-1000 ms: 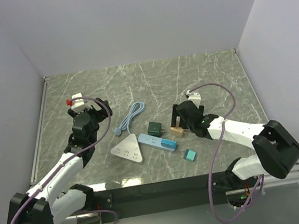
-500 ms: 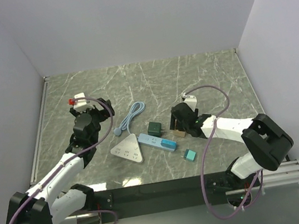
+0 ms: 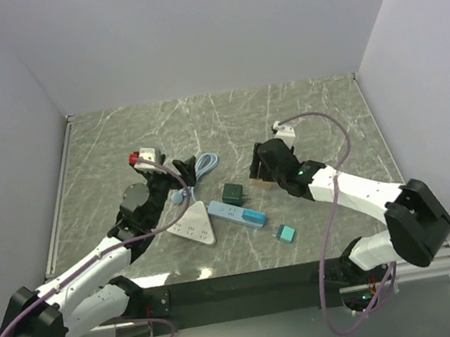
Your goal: Insert the plug
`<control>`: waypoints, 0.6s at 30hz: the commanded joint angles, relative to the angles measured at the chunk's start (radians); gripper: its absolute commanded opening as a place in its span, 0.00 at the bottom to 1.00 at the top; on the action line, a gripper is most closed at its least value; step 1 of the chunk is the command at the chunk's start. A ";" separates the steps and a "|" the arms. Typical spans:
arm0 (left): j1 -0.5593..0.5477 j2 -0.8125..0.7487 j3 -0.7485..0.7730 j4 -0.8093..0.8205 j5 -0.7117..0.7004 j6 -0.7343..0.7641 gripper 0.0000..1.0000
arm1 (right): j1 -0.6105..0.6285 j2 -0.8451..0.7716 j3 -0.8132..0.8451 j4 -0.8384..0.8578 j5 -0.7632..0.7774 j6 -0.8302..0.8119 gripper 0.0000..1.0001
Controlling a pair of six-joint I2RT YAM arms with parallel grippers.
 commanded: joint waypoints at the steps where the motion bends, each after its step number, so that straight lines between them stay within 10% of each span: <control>1: -0.047 -0.026 -0.019 0.122 0.092 0.049 0.99 | -0.012 -0.079 0.092 0.065 -0.026 -0.011 0.00; 18: -0.222 0.147 0.048 0.322 0.200 -0.070 0.99 | -0.003 -0.223 -0.009 0.522 -0.297 0.270 0.00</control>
